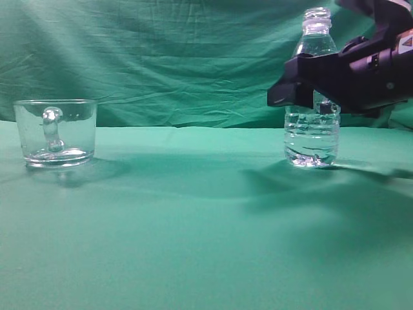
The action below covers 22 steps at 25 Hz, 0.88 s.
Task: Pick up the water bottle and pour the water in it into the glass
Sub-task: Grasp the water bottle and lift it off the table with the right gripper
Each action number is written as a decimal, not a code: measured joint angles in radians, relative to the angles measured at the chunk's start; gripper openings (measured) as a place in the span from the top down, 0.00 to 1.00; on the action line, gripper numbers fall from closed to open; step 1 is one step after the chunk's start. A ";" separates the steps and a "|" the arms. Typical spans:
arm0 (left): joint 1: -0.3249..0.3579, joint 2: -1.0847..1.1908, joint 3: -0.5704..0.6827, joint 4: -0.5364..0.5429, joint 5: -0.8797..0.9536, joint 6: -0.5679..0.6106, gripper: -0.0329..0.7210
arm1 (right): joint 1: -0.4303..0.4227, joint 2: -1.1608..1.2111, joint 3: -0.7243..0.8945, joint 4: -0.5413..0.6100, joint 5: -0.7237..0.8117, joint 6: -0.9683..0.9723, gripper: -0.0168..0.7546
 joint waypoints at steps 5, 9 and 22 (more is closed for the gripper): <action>0.000 0.000 0.000 0.000 0.000 0.000 0.96 | 0.000 0.020 -0.012 0.000 0.002 -0.026 0.27; 0.000 0.000 0.000 0.000 0.000 0.000 0.96 | 0.000 0.020 -0.014 0.000 0.002 -0.075 0.42; 0.000 0.000 0.000 0.000 0.000 0.000 0.96 | 0.000 0.020 -0.014 -0.004 0.008 -0.090 0.67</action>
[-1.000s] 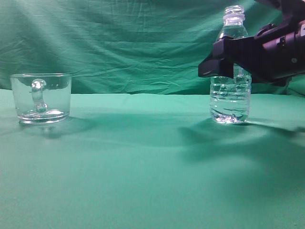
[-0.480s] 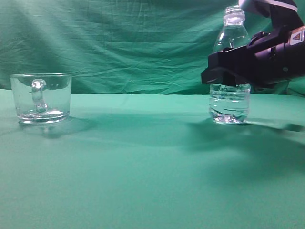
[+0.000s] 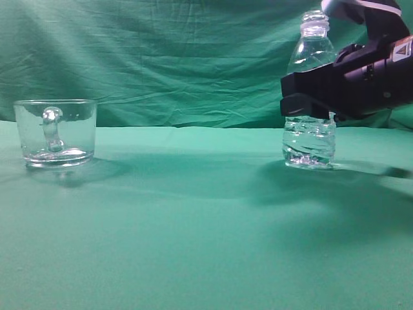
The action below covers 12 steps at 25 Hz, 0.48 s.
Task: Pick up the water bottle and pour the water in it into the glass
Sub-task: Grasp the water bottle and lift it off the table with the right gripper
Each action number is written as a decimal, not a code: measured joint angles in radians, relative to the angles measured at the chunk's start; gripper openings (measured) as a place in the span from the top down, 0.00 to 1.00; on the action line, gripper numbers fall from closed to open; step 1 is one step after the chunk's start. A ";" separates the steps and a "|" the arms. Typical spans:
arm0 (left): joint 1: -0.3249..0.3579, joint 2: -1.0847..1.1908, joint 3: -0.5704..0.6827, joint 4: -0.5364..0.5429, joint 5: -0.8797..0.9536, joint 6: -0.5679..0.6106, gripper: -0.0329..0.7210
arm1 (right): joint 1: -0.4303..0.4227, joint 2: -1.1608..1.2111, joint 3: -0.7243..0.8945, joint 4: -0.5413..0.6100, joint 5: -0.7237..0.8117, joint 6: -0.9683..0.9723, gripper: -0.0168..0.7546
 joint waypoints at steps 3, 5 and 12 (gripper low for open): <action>0.000 0.000 0.000 0.000 0.000 0.000 0.96 | 0.000 -0.032 -0.002 -0.028 0.013 0.000 0.67; 0.000 0.000 0.000 0.000 0.000 0.000 0.96 | 0.000 -0.083 -0.020 -0.056 0.042 0.005 0.67; 0.000 0.000 0.000 0.000 0.000 0.000 0.96 | 0.000 -0.255 -0.179 -0.266 0.320 0.158 0.67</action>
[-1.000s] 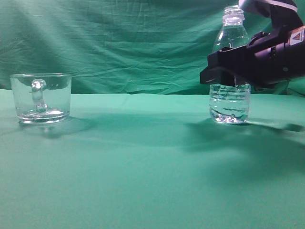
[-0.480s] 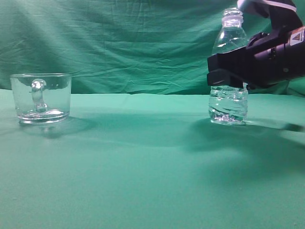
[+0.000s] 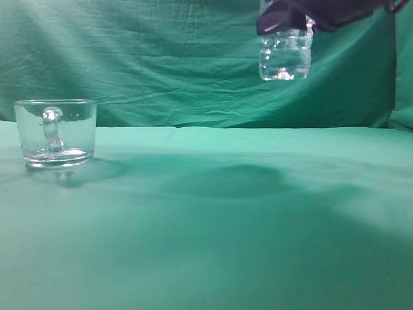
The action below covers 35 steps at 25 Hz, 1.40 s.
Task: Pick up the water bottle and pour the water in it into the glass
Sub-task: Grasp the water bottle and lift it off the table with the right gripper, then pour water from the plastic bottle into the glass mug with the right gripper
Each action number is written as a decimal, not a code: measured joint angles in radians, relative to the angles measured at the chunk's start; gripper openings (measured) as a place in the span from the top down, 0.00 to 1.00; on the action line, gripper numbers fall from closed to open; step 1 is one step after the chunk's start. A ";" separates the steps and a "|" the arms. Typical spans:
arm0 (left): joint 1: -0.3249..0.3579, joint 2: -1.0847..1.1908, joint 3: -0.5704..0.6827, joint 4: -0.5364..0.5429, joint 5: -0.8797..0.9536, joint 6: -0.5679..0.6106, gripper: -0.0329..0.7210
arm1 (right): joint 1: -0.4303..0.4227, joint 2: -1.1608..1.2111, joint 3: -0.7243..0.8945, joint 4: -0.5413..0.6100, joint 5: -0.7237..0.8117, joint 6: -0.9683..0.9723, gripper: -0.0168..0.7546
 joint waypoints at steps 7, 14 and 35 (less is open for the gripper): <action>0.000 0.000 0.000 0.000 0.000 0.000 0.96 | 0.086 -0.019 -0.209 -0.289 0.341 0.226 0.67; 0.000 0.000 0.000 0.000 0.000 0.000 0.96 | 0.243 0.022 -0.382 -0.357 0.631 0.232 0.67; 0.000 0.000 0.000 0.000 0.000 0.000 0.96 | 0.424 0.433 -0.797 -0.630 0.921 0.217 0.67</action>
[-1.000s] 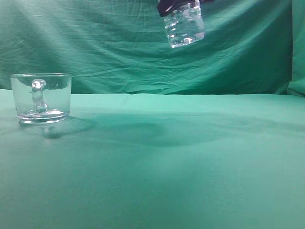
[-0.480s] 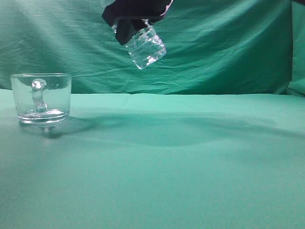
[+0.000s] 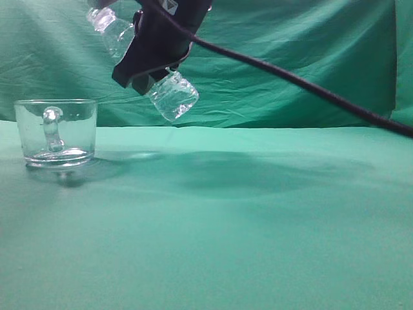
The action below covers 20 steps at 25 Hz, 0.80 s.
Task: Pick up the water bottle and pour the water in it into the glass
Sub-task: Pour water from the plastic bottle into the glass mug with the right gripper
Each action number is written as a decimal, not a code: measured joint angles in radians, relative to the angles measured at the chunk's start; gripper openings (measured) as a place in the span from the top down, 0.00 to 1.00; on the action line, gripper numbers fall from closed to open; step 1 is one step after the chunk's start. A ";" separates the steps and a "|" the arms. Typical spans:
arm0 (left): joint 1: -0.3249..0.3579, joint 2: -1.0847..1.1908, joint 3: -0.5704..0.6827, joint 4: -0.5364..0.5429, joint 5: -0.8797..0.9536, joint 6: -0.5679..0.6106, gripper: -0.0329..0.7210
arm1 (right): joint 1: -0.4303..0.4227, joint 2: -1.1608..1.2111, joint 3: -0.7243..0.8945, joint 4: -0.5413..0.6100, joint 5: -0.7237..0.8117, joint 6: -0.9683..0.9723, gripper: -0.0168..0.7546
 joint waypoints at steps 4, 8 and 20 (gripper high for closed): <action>0.000 0.000 0.000 0.000 0.000 0.000 0.96 | 0.021 0.020 -0.011 -0.024 0.015 -0.051 0.67; 0.000 0.000 0.000 0.000 0.000 0.000 0.96 | 0.034 0.022 -0.017 -0.090 0.044 -0.064 0.67; 0.000 0.000 0.000 0.000 0.000 0.000 0.96 | 0.054 0.022 -0.017 -0.319 0.106 -0.065 0.67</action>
